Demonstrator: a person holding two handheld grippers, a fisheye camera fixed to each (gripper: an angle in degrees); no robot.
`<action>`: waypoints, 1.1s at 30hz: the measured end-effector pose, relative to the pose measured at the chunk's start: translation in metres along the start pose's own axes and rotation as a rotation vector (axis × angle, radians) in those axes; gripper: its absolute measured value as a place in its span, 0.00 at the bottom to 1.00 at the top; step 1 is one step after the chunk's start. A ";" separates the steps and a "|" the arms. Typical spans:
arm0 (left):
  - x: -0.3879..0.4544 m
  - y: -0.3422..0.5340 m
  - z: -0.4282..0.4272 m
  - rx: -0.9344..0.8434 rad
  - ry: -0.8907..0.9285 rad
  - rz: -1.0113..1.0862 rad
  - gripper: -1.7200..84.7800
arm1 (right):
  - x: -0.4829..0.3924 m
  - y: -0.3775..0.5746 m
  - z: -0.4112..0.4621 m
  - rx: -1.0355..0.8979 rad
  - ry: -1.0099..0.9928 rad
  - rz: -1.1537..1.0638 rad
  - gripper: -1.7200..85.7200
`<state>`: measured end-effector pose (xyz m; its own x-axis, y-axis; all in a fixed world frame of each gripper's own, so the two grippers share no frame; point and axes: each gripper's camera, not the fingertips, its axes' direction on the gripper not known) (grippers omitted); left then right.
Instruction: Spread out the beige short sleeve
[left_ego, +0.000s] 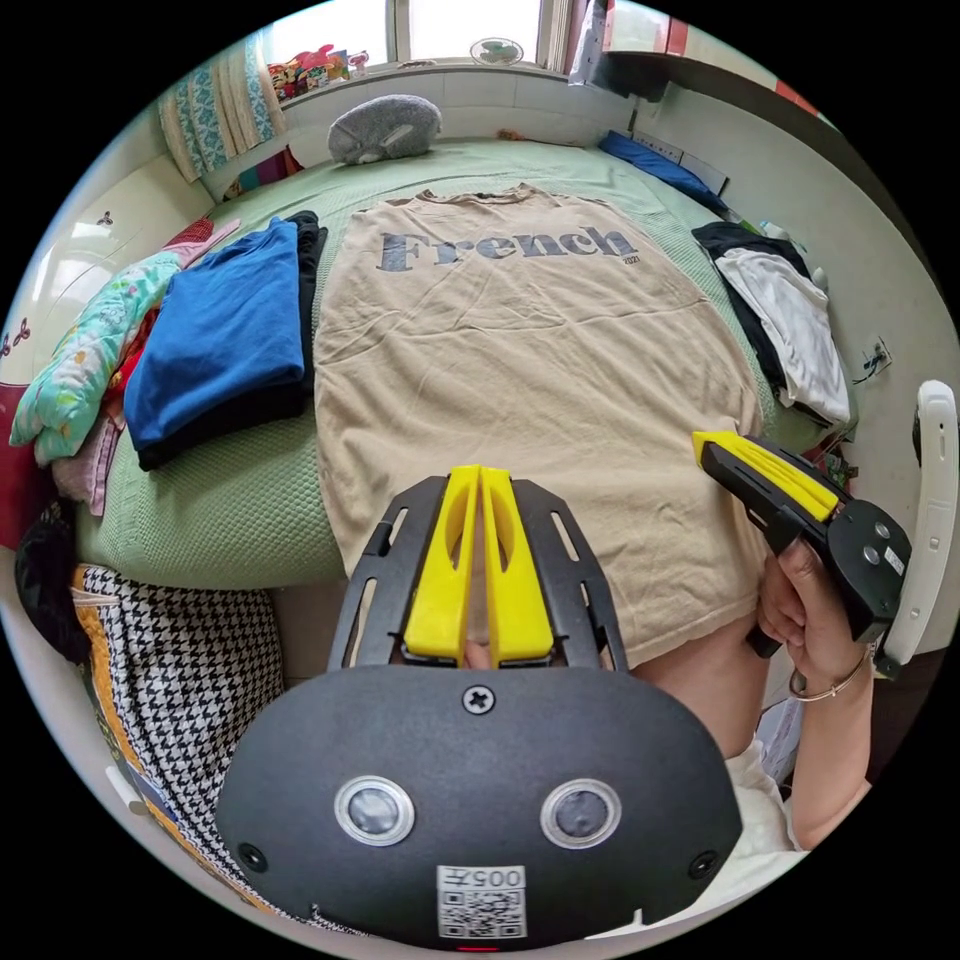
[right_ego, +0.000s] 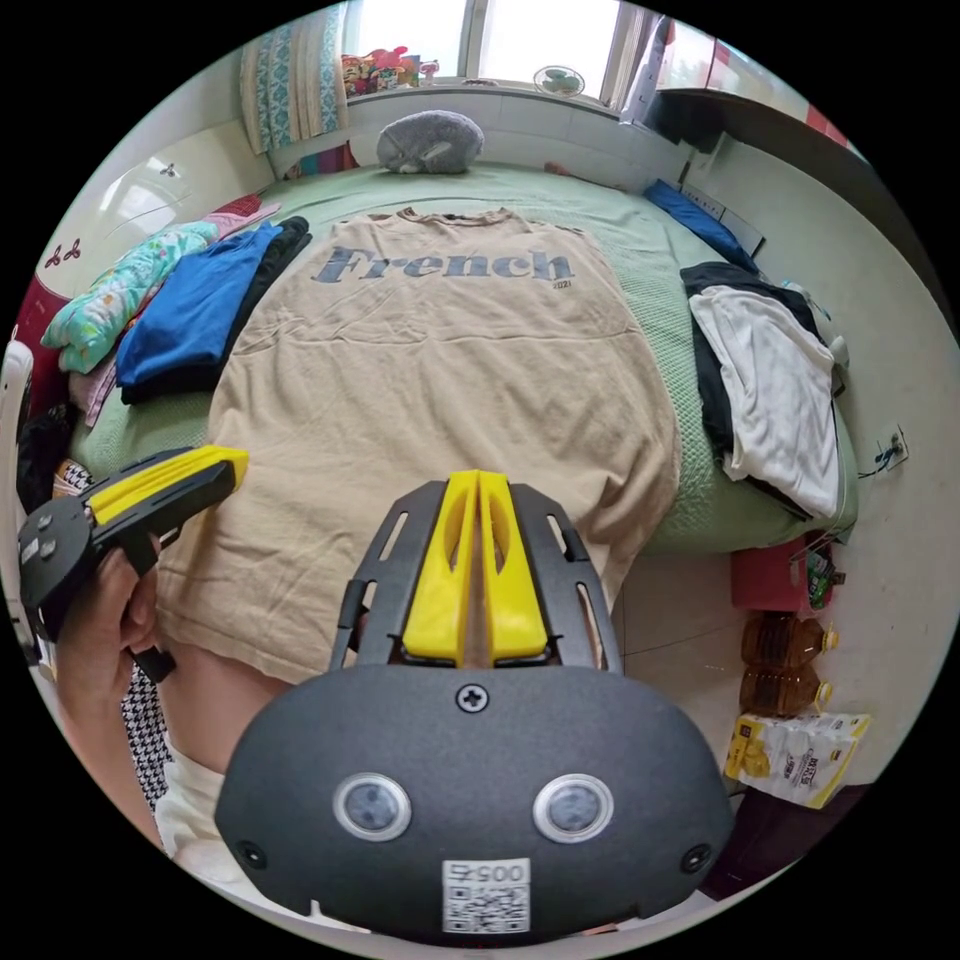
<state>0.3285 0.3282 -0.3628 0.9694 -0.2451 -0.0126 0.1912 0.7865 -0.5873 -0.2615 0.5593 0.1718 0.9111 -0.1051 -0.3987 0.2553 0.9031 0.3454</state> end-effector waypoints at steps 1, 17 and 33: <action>0.000 0.000 0.000 0.000 0.002 -0.001 0.02 | -0.001 0.000 0.000 0.001 0.002 -0.001 0.01; -0.001 -0.008 0.007 -0.004 0.010 0.000 0.01 | -0.004 0.001 0.001 0.000 0.023 -0.011 0.01; -0.008 -0.019 0.018 0.002 0.018 0.002 0.01 | 0.008 -0.001 -0.013 0.005 0.025 -0.012 0.01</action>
<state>0.3202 0.3249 -0.3366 0.9669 -0.2534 -0.0279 0.1897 0.7882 -0.5855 -0.2585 0.5630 0.1569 0.8998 -0.1052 -0.4234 0.2673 0.9000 0.3444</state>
